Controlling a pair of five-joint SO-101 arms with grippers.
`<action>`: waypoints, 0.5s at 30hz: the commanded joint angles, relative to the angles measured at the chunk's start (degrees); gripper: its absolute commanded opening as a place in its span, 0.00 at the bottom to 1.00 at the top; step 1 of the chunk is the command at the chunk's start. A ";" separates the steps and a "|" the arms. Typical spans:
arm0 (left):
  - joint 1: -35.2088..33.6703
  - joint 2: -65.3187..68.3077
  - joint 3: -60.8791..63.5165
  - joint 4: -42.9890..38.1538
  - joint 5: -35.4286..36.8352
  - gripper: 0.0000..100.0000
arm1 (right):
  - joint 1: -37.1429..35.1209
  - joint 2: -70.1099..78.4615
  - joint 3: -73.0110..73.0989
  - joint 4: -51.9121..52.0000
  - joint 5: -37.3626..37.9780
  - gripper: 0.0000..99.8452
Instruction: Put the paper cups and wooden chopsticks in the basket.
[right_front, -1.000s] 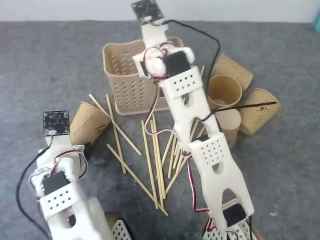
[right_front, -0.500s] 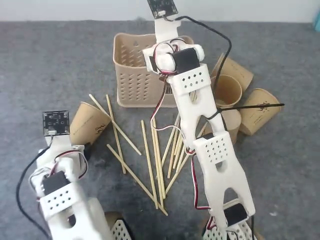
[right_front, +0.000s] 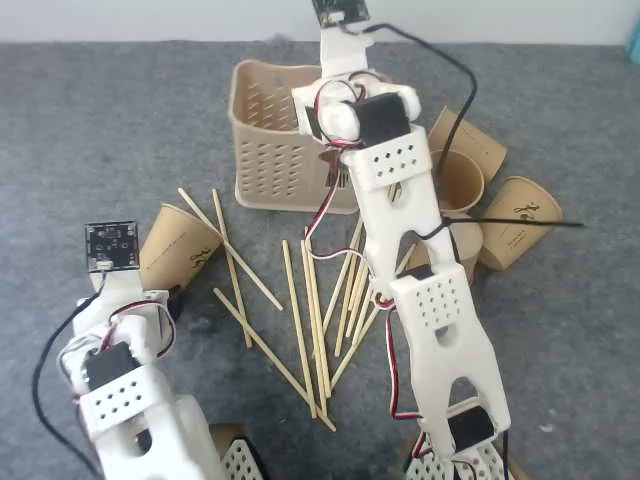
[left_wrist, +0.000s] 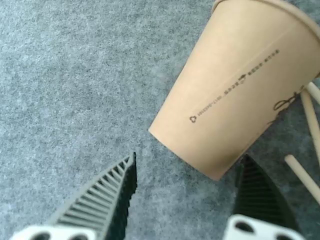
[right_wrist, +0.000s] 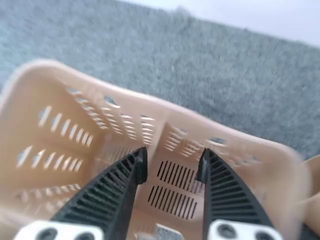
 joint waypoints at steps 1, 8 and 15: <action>0.53 -0.88 -0.22 -1.32 -0.97 0.30 | 0.31 -9.63 -2.46 2.68 1.14 0.18; 0.53 -0.88 -0.22 -1.32 -1.05 0.30 | -0.75 -17.71 -2.46 8.66 3.69 0.18; 0.53 -0.88 -0.22 -1.32 -1.05 0.30 | 0.75 -28.79 9.85 10.07 3.87 0.18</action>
